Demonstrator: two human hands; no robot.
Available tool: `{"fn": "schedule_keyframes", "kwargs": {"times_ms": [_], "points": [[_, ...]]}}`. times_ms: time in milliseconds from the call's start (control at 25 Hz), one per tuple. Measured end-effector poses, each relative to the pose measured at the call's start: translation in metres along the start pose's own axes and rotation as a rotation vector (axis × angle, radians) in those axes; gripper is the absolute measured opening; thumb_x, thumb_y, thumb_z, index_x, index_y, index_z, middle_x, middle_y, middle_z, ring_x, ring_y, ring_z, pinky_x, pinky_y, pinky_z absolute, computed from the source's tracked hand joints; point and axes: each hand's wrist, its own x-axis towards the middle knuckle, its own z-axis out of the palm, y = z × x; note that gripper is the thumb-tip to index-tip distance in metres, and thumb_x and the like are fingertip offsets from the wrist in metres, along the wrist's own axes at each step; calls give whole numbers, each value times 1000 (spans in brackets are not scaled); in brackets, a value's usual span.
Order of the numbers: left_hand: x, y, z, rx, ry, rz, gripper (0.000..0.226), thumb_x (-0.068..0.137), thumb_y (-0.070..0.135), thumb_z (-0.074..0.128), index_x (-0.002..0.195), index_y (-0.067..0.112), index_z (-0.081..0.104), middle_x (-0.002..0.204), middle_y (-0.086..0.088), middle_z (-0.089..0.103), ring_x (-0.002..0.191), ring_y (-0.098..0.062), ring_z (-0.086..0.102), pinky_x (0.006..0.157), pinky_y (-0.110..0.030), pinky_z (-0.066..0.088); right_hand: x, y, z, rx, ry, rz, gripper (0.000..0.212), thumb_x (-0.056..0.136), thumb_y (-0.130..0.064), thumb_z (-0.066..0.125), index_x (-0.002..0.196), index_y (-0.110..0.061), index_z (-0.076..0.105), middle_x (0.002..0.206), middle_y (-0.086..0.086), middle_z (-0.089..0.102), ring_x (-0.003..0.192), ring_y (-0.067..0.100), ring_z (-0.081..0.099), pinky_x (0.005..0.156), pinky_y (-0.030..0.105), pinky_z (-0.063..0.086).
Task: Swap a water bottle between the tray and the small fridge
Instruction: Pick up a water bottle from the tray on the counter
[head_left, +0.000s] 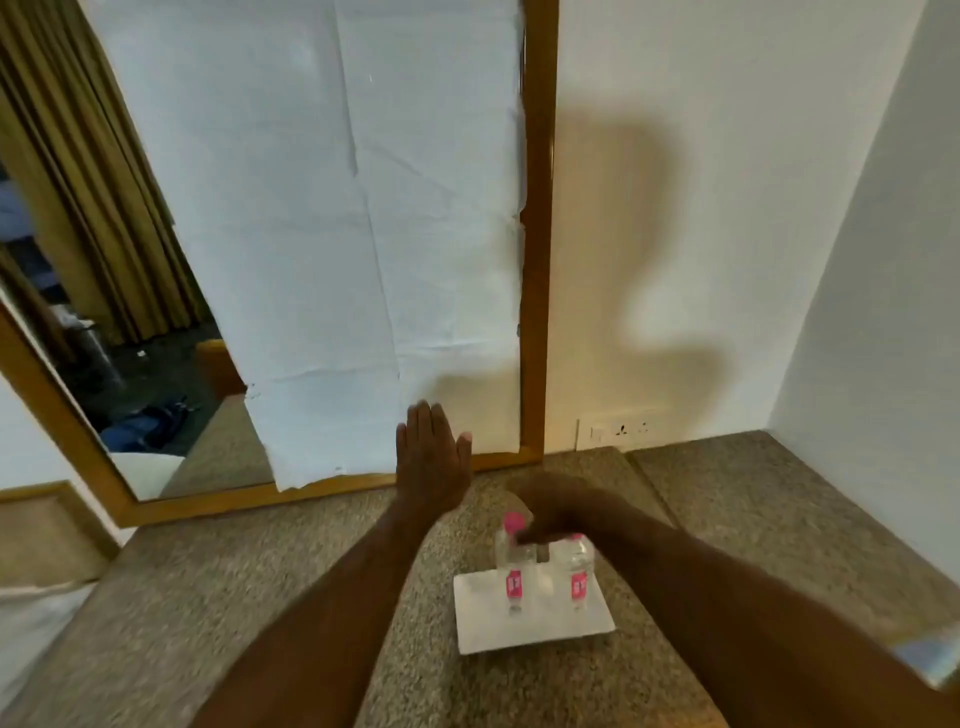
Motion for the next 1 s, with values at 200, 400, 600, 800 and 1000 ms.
{"fn": "schedule_keyframes", "kwargs": {"times_ms": [200,400,600,800,1000], "points": [[-68,-31,45,-55,-219,-99,62,94,40,37,139,-1,28,148,-26,35,139,-39,28,114,-52,28,7,-11,31,-30,-121,51,50,83,-17,70,128,-20,48,124,7,58,112,25,55,91,40,49],[-91,-38,51,-113,-275,8,51,93,34,43,132,2,33,140,-25,44,131,-39,38,108,-49,34,2,-31,21,-87,-83,-19,28,87,-12,63,114,-16,56,104,7,65,96,21,60,77,33,51],[-70,-11,19,-238,-155,77,46,94,32,44,130,4,38,128,-24,54,120,-36,50,101,-53,44,-57,-36,-34,-53,-126,-89,24,87,-18,65,110,-13,61,100,5,64,91,19,60,78,34,51],[-121,95,40,-382,-219,302,40,95,28,40,128,8,45,126,-18,56,119,-29,51,101,-48,43,-142,16,-31,-95,-241,26,22,84,-22,70,102,-12,63,96,2,65,89,18,59,75,32,51],[-187,207,149,-335,-543,560,44,92,21,46,130,0,49,134,-25,54,130,-39,46,109,-55,37,-216,122,69,-75,-201,303,12,81,-16,65,78,-17,53,70,-2,51,57,15,46,46,25,35]]}}
